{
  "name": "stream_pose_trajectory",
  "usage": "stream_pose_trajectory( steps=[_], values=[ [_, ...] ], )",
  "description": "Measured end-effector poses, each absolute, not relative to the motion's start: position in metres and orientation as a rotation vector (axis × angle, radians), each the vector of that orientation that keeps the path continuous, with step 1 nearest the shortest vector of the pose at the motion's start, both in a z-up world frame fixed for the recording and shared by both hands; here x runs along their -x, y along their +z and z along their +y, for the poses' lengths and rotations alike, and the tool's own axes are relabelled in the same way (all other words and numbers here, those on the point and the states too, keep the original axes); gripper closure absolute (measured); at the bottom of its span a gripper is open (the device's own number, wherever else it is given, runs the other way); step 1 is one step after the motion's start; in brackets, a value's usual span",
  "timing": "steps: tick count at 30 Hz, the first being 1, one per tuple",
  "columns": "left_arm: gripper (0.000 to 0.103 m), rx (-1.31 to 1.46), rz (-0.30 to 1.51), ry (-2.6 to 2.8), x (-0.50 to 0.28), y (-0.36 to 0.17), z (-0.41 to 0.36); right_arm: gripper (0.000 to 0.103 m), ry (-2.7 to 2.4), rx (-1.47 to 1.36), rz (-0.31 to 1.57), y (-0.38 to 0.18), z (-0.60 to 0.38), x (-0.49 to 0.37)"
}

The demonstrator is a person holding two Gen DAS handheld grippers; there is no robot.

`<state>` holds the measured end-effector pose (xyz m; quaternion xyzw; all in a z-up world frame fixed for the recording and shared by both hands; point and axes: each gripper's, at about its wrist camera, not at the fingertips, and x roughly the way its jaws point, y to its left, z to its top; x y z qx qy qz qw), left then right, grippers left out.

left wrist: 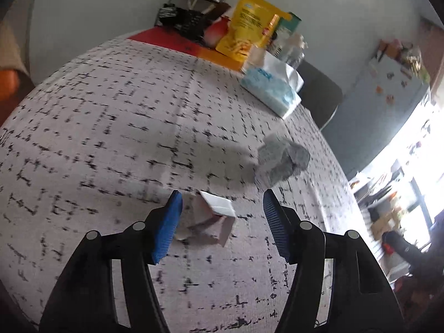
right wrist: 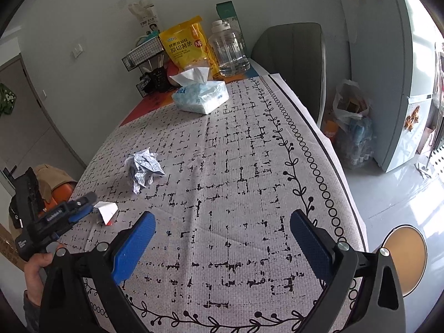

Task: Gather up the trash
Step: 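Lower the left gripper around the folded white paper box, then grasp the crumpled white paper wad with the right gripper while the left holds the box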

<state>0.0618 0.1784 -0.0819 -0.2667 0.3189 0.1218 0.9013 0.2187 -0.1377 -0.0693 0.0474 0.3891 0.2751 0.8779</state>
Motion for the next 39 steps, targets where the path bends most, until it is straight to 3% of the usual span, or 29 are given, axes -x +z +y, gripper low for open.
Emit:
stream_pose_trajectory(
  steps=[8,10,11,14,39],
  values=[
    [0.048,0.499,0.731,0.289,-0.081,-0.094,0.172,0.008,0.563,-0.094,0.813,-0.07,-0.141,-0.223],
    [0.054,0.469,0.752,0.312,-0.085,-0.095,0.172,0.008,0.564,-0.1,0.816,-0.071,-0.141,-0.224],
    [0.067,0.466,0.76,0.316,-0.086,-0.095,0.173,0.008,0.567,-0.102,0.819,-0.072,-0.14,-0.225],
    [0.073,0.496,0.749,0.302,-0.084,-0.095,0.177,0.008,0.582,-0.089,0.827,-0.073,-0.132,-0.227],
    [0.073,0.63,0.583,0.478,-0.003,-0.068,0.26,0.008,0.753,0.122,0.815,-0.065,0.014,-0.239]
  ],
)
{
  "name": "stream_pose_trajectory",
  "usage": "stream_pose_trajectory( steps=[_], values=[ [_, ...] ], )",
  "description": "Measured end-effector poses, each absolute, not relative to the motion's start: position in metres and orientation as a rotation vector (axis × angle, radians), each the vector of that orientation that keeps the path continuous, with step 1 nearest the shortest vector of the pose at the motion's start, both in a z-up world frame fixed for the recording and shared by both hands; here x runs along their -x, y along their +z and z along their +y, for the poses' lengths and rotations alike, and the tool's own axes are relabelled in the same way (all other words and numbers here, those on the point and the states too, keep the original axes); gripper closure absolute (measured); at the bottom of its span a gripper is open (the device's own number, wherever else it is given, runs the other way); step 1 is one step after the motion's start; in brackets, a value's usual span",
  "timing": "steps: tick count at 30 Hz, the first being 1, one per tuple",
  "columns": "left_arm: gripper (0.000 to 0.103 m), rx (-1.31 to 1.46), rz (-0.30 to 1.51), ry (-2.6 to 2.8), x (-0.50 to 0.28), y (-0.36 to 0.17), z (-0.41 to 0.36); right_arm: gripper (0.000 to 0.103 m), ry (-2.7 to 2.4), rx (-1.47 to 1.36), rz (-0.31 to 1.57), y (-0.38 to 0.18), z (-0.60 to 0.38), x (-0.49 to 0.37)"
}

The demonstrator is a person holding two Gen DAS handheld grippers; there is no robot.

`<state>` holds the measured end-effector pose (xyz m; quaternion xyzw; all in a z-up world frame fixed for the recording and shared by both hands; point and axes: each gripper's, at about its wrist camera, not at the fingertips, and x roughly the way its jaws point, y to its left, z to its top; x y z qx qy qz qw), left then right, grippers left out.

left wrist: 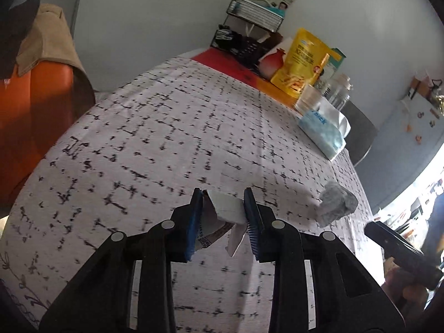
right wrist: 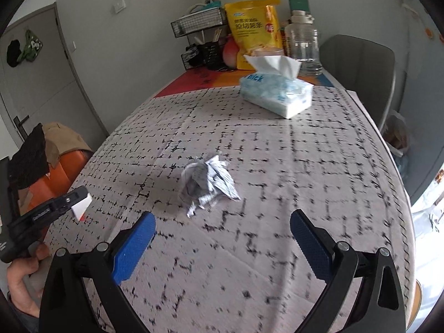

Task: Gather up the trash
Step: 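Grasp the crumpled white paper wad with the right gripper while the left holds the box, then carry the paper box and paper wad over the floor bin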

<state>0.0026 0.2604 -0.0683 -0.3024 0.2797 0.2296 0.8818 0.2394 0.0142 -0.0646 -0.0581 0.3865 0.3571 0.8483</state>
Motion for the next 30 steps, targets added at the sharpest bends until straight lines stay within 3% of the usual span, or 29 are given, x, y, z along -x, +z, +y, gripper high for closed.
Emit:
stream_pose_trajectory(
  steps=[10,11,13,15,30],
  values=[
    [0.073,0.648,0.581,0.501,0.008,-0.071,0.266,0.008,0.76,0.175,0.869,-0.087,0.073,-0.274],
    [0.073,0.651,0.582,0.503,0.008,-0.072,0.267,0.012,0.764,0.185,0.876,-0.09,0.077,-0.275],
    [0.073,0.659,0.585,0.507,0.01,-0.072,0.268,0.065,0.79,0.21,0.919,-0.097,0.083,-0.275],
    [0.073,0.66,0.583,0.509,0.011,-0.071,0.267,0.082,0.822,0.229,0.952,-0.098,0.083,-0.269],
    [0.073,0.611,0.557,0.412,-0.01,-0.044,0.22,0.083,0.829,0.174,0.831,-0.054,-0.013,-0.218]
  ],
)
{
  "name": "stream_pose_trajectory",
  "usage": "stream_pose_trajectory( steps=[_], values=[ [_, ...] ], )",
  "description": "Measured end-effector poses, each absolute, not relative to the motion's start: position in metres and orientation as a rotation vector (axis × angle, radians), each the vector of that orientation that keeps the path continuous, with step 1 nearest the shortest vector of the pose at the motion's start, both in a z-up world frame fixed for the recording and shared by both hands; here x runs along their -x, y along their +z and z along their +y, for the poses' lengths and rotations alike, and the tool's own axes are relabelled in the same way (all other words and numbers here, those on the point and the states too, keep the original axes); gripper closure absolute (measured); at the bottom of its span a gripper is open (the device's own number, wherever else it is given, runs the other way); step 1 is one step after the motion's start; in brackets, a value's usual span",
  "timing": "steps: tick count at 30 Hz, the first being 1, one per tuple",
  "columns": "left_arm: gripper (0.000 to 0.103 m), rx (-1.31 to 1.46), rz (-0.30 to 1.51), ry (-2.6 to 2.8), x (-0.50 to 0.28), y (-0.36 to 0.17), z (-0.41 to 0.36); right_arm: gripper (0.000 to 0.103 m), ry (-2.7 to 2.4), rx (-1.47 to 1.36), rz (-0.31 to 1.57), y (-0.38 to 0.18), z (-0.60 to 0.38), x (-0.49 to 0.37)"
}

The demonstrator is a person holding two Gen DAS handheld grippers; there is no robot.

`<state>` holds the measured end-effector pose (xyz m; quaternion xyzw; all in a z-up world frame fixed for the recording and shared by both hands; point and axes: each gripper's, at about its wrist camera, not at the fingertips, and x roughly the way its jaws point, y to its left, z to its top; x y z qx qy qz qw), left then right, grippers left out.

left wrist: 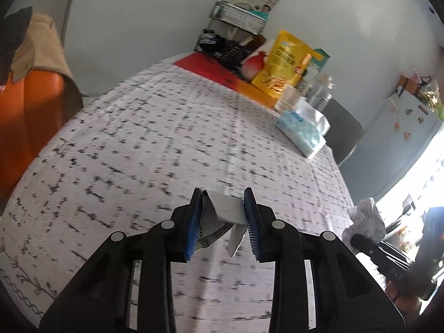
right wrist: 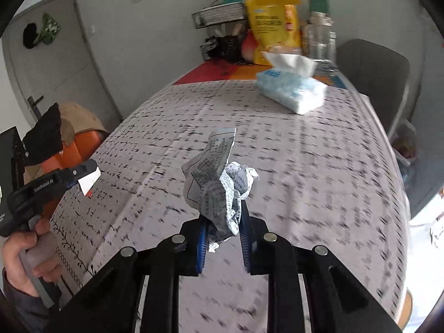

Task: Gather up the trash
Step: 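Carry the paper box and paper wad over the floor bin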

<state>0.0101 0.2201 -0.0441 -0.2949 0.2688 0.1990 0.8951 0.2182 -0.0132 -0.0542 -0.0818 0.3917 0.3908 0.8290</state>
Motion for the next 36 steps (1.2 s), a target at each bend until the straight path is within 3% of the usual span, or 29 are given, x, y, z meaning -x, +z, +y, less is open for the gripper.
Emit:
stream_pose_trajectory(
  steps=[23,36],
  values=[
    [0.073,0.48,0.565,0.108,-0.101,0.001,0.086,0.082,0.441,-0.14,0.75,-0.016,-0.263,-0.235],
    [0.073,0.396,0.657,-0.041,-0.157,-0.011,-0.01,0.082,0.284,-0.21,0.787,-0.061,-0.342,-0.244]
  ],
)
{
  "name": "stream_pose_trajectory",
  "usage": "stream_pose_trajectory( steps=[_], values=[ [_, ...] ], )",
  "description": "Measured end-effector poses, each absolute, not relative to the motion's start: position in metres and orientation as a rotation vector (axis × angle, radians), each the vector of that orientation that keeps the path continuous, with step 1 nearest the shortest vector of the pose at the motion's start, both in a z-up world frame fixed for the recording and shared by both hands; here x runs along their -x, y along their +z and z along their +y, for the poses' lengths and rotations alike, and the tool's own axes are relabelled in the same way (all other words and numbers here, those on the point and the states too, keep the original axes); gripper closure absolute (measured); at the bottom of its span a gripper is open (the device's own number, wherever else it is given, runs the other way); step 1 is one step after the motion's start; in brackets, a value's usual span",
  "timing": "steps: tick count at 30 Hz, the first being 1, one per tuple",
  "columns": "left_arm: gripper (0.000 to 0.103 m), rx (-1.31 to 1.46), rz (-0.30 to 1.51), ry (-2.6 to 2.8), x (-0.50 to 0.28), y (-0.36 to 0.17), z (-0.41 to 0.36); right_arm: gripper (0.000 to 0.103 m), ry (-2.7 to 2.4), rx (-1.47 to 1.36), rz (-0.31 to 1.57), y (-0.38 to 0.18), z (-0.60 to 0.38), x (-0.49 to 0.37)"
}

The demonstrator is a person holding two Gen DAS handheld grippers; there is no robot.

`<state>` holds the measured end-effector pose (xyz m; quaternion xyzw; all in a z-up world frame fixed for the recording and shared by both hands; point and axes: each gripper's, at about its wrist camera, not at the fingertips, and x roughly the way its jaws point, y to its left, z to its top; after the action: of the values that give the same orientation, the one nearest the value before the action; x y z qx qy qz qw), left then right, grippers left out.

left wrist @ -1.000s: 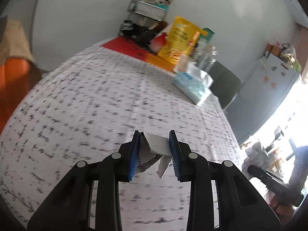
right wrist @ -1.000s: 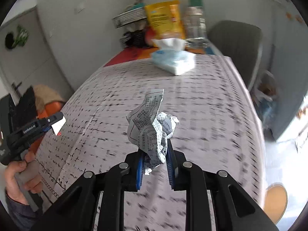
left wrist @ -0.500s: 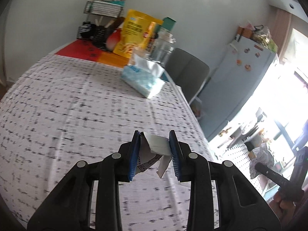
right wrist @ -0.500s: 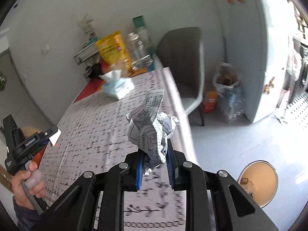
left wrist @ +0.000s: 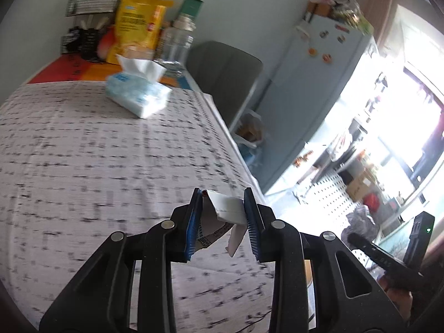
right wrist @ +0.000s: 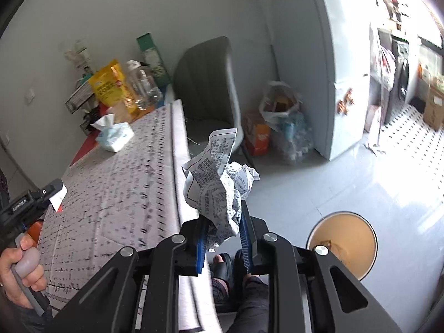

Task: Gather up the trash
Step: 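Carry the paper box and paper wad over the floor bin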

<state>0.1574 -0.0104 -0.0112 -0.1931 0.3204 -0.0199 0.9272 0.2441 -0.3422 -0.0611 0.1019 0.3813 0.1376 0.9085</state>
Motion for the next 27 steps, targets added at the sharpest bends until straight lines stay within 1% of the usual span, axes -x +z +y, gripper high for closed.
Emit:
stream_pose_trajectory(
  steps=[8,16,19,20,21,22,23,24,26,27],
  values=[
    [0.073,0.332,0.738,-0.164,-0.208,-0.031,-0.085,0.082,0.169,-0.314,0.818,-0.096,-0.402,-0.257],
    [0.073,0.263,0.813,-0.286,-0.256,-0.05,-0.164,0.081,0.03,-0.407,0.876,-0.151,-0.47,-0.274],
    [0.073,0.23,0.849,-0.332,-0.273,-0.061,-0.198,0.078,-0.024,-0.45,0.892,-0.175,-0.5,-0.282],
    [0.073,0.223,0.858,-0.342,-0.277,-0.064,-0.205,0.073,-0.031,-0.469,0.898,-0.181,-0.508,-0.286],
    [0.073,0.214,0.869,-0.355,-0.282,-0.068,-0.215,0.065,-0.039,-0.481,0.897,-0.188,-0.516,-0.289],
    [0.073,0.204,0.885,-0.371,-0.287,-0.073,-0.227,0.058,-0.048,-0.492,0.901,-0.195,-0.523,-0.293],
    [0.073,0.199,0.894,-0.382,-0.289,-0.076,-0.234,0.043,-0.059,-0.506,0.908,-0.201,-0.53,-0.296],
    [0.073,0.192,0.906,-0.396,-0.292,-0.079,-0.243,0.038,-0.076,-0.525,0.911,-0.208,-0.539,-0.297],
    [0.073,0.175,0.928,-0.423,-0.298,-0.088,-0.261,0.037,-0.095,-0.549,0.903,-0.214,-0.552,-0.296],
    [0.073,0.168,0.944,-0.442,-0.3,-0.092,-0.272,0.033,-0.097,-0.553,0.899,-0.216,-0.557,-0.294]
  ],
)
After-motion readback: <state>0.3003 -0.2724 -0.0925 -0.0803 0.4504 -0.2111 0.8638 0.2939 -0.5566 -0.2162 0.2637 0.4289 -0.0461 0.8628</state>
